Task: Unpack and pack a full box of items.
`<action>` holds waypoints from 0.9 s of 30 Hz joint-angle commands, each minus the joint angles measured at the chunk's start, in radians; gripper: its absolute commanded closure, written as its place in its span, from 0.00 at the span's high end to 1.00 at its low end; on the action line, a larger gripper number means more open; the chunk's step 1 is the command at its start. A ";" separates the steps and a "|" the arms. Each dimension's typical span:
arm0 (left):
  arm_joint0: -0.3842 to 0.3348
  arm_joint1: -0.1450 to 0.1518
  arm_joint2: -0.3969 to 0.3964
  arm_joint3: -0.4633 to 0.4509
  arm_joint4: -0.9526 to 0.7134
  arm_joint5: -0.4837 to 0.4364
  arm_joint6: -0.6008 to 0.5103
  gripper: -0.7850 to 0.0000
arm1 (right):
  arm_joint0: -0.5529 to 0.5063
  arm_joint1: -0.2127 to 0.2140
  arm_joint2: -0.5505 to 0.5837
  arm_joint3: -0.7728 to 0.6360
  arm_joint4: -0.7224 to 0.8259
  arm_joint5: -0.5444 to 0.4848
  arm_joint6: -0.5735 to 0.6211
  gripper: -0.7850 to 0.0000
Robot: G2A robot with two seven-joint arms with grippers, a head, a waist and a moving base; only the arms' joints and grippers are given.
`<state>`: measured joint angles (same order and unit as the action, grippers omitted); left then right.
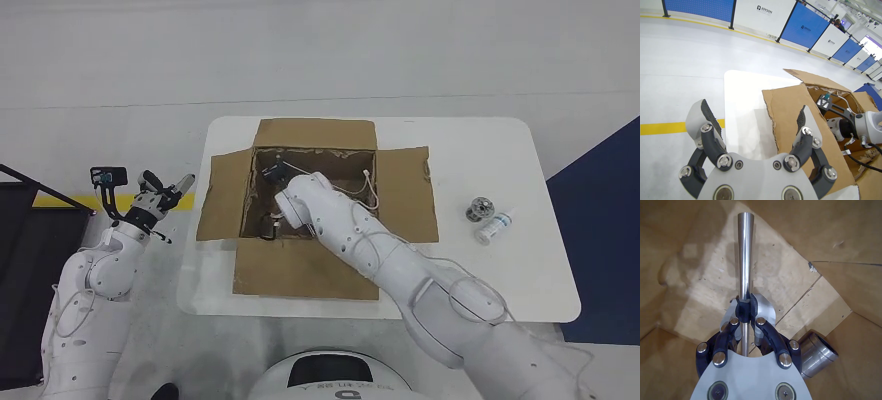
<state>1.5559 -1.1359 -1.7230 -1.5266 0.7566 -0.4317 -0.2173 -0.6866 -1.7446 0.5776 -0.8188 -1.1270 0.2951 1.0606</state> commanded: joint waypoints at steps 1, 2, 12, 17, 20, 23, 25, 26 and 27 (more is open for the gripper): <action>0.000 0.000 0.000 0.000 0.000 0.000 0.000 1.00 | -0.030 0.020 0.024 -0.083 -0.028 0.011 0.008 0.00; 0.000 0.000 0.000 0.000 0.000 0.000 0.000 1.00 | -0.050 0.032 0.038 -0.128 -0.046 0.010 0.016 0.00; 0.000 0.000 0.000 0.000 0.000 0.000 0.000 1.00 | -0.404 0.179 0.264 -0.734 -0.307 -0.076 -0.007 0.00; 0.000 0.000 0.000 0.000 0.000 0.000 0.000 1.00 | -0.597 0.217 0.328 -0.993 -0.429 -0.090 -0.161 0.00; 0.000 0.000 0.000 0.000 0.000 0.000 0.000 1.00 | -0.689 0.230 0.355 -1.099 -0.466 -0.081 -0.269 0.00; 0.000 0.000 0.000 0.000 0.000 0.000 0.000 1.00 | -0.768 0.241 0.381 -1.199 -0.495 -0.070 -0.374 0.00; 0.000 0.000 0.000 0.000 0.000 0.000 0.000 1.00 | -0.809 0.247 0.403 -1.263 -0.498 -0.069 -0.421 0.00; 0.000 0.000 0.000 0.000 0.000 0.000 0.000 1.00 | -0.829 0.250 0.413 -1.306 -0.494 -0.076 -0.447 0.00; 0.000 0.000 0.000 0.000 0.000 0.000 0.000 1.00 | -0.850 0.253 0.425 -1.339 -0.491 -0.084 -0.471 0.00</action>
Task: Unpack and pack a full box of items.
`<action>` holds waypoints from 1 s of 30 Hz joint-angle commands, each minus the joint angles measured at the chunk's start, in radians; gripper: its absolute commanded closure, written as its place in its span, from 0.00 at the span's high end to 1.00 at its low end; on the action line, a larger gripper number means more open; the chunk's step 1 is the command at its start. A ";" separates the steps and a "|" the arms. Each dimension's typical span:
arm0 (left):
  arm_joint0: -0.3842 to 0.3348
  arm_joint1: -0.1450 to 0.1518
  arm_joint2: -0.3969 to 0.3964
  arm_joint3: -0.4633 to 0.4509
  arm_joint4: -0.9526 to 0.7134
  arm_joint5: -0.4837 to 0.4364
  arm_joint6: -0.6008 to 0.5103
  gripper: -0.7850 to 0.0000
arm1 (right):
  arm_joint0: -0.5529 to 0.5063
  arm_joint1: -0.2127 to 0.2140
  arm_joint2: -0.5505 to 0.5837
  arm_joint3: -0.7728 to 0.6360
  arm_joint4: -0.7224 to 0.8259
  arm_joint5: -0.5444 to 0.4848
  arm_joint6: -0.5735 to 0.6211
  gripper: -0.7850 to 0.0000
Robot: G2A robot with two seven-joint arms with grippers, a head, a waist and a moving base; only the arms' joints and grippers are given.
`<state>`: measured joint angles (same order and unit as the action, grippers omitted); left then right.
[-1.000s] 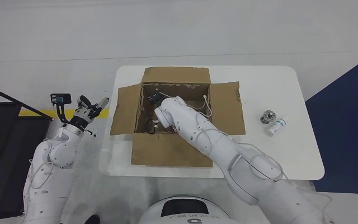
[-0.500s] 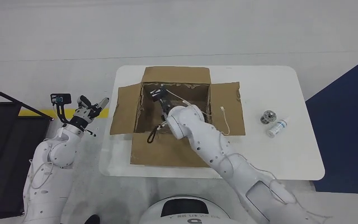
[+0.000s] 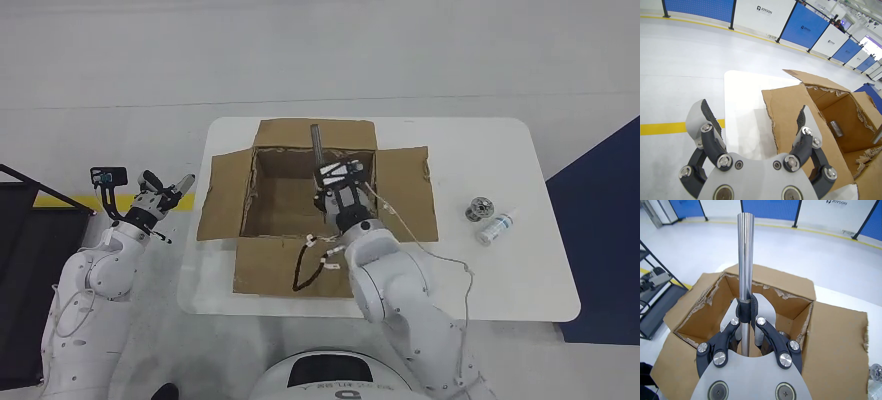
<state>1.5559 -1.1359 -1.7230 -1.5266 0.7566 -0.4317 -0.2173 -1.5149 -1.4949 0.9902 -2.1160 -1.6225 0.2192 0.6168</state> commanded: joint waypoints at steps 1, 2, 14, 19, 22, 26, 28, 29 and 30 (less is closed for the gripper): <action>0.000 0.000 0.000 0.000 0.000 0.000 0.000 1.00 | -0.045 0.007 0.023 -0.079 0.011 -0.020 -0.053 0.00; 0.000 0.000 0.000 0.000 0.000 0.000 0.000 1.00 | -0.068 0.010 0.035 -0.118 0.012 -0.031 -0.083 0.00; 0.000 0.000 0.000 0.000 0.000 0.000 0.000 1.00 | -0.287 0.029 0.226 -0.234 0.054 0.102 -0.199 0.00; 0.000 0.000 0.000 0.000 0.000 0.000 0.000 1.00 | -0.414 0.034 0.373 -0.234 0.267 0.102 -0.334 0.00; 0.000 0.000 0.000 0.000 0.000 0.000 0.000 1.00 | -0.527 0.037 0.473 -0.234 0.404 0.060 -0.462 0.00; 0.000 0.000 0.000 0.000 0.000 0.000 0.000 1.00 | -0.668 0.041 0.582 -0.234 0.502 0.008 -0.565 0.00; 0.000 0.000 0.000 0.000 0.000 0.000 0.000 1.00 | -0.704 0.043 0.620 -0.234 0.513 -0.001 -0.566 0.00; 0.000 0.000 0.000 0.000 0.000 0.000 0.000 1.00 | -0.713 0.044 0.634 -0.234 0.520 -0.012 -0.551 0.00; 0.000 0.000 0.000 0.000 0.000 0.000 0.000 1.00 | -0.716 0.046 0.649 -0.234 0.523 -0.020 -0.534 0.00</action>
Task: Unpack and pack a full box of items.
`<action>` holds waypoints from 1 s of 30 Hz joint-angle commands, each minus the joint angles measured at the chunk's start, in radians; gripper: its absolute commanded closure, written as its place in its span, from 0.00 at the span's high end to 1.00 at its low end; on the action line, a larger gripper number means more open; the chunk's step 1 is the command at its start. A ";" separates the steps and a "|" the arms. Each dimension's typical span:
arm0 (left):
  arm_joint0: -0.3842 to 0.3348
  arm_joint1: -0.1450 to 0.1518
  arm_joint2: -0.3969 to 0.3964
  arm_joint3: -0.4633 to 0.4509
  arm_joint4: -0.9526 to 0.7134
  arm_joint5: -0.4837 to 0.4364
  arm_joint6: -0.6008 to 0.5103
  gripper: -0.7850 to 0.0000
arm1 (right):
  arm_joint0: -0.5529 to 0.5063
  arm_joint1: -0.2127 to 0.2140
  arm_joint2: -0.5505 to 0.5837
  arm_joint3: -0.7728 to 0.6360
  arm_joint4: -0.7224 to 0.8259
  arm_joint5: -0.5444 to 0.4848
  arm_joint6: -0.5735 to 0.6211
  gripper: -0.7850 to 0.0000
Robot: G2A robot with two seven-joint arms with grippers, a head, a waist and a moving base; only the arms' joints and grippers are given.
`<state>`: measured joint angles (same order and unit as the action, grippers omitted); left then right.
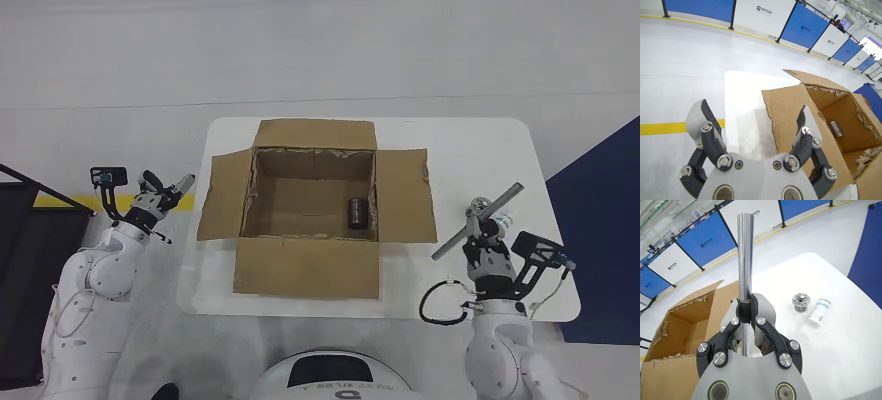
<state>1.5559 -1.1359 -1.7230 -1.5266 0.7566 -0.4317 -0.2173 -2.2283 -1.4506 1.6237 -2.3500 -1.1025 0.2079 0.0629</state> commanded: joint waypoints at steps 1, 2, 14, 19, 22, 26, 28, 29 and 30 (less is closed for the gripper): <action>0.000 0.000 0.000 0.000 0.000 0.000 0.000 1.00 | -0.001 0.003 0.025 0.000 0.003 -0.013 0.043 0.00; 0.000 0.000 0.000 0.000 0.000 0.000 0.000 1.00 | 0.005 0.004 0.030 0.000 0.003 -0.021 0.072 0.00; 0.000 0.000 0.000 0.000 0.000 0.000 0.000 1.00 | 0.330 0.030 0.064 0.071 -0.108 0.048 0.713 0.00; 0.000 0.000 0.000 0.000 0.000 0.000 0.000 1.00 | 0.480 0.039 0.026 0.173 -0.182 0.027 0.887 0.00; 0.000 0.000 0.000 0.000 0.000 0.000 0.000 1.00 | 0.534 0.040 0.004 0.237 -0.202 0.048 0.915 0.00; 0.000 0.000 0.000 0.000 0.000 0.000 0.000 1.00 | 0.609 0.040 -0.009 0.322 -0.237 0.100 0.959 0.00; 0.000 0.000 0.000 0.000 0.000 0.000 0.000 1.00 | 0.645 0.041 -0.012 0.367 -0.256 0.115 0.987 0.00; 0.000 0.000 0.000 0.000 0.000 0.000 0.000 1.00 | 0.661 0.042 -0.015 0.390 -0.260 0.115 0.997 0.00; 0.000 0.000 0.000 0.000 0.000 0.000 0.000 1.00 | 0.677 0.042 -0.016 0.410 -0.263 0.116 1.005 0.00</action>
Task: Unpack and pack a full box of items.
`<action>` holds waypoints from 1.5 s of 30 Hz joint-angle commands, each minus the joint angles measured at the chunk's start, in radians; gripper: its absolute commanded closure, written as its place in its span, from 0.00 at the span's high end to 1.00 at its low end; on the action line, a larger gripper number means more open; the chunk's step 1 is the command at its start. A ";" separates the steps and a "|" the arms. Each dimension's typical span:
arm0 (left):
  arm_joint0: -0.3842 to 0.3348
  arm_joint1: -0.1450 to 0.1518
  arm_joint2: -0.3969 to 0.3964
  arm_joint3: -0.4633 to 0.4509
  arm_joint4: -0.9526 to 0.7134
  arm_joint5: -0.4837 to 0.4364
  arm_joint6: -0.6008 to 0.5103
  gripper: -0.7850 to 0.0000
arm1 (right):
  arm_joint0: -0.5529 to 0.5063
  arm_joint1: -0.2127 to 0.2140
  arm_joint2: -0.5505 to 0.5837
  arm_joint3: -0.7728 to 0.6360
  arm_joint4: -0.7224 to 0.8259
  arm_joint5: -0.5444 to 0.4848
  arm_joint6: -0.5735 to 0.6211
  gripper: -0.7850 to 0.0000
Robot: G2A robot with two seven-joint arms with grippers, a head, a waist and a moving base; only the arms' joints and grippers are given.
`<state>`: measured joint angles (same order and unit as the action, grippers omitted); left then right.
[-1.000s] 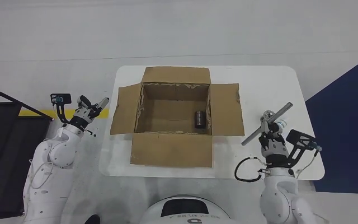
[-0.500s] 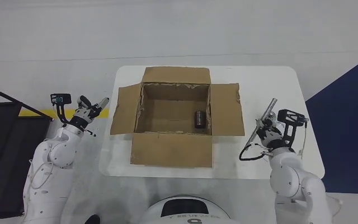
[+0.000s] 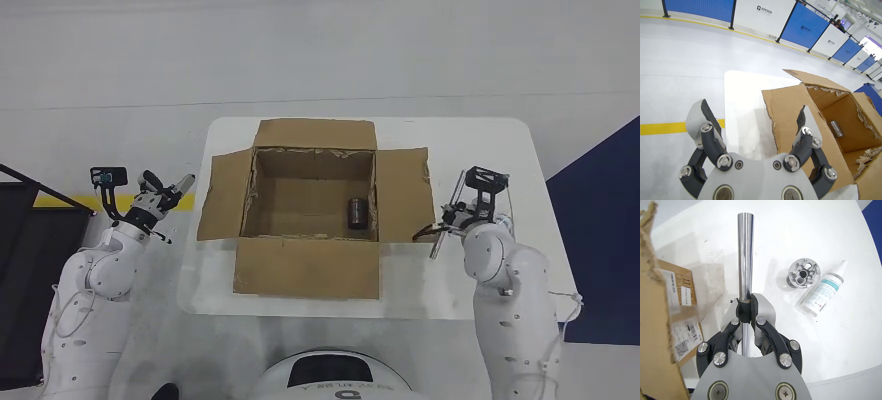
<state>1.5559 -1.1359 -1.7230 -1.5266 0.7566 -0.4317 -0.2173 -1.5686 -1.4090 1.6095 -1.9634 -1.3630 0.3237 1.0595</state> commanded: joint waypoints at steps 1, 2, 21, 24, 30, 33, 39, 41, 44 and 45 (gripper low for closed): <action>0.000 0.000 0.000 0.000 0.000 0.000 0.000 1.00 | 0.030 0.001 -0.003 0.044 -0.003 -0.001 0.014 0.00; 0.000 0.000 0.000 0.000 0.000 0.000 0.000 1.00 | 0.040 0.001 -0.005 0.063 -0.003 -0.001 0.017 0.00; 0.000 0.000 0.000 0.000 0.000 0.000 0.000 1.00 | 0.167 0.001 -0.031 0.290 -0.061 0.094 0.070 0.00; 0.000 0.000 0.000 0.000 0.000 0.000 0.000 1.00 | 0.168 0.001 -0.028 0.295 -0.064 0.107 0.069 0.03; 0.000 0.000 0.000 0.000 0.000 0.000 0.000 1.00 | 0.197 0.000 -0.041 0.336 -0.087 0.119 0.086 0.05; 0.000 0.000 0.000 0.000 0.000 0.000 0.000 1.00 | 0.205 -0.001 -0.044 0.348 -0.083 0.124 0.083 0.11; 0.000 0.000 0.000 0.000 0.000 0.000 0.000 1.00 | 0.195 -0.002 -0.039 0.353 -0.078 0.133 0.072 0.30; 0.000 0.000 0.000 0.000 0.000 0.000 0.000 1.00 | 0.182 -0.001 -0.028 0.338 -0.078 0.133 0.071 0.29; 0.000 0.000 0.000 0.000 0.000 0.000 0.000 1.00 | 0.137 0.000 -0.011 0.262 -0.046 0.114 0.038 0.28; 0.000 0.000 0.000 0.000 0.000 0.000 0.000 1.00 | 0.110 0.000 -0.001 0.226 -0.029 0.108 0.020 0.28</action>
<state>1.5559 -1.1359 -1.7230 -1.5266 0.7566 -0.4317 -0.2173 -1.4312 -1.4089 1.5988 -1.6959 -1.4112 0.4385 1.0992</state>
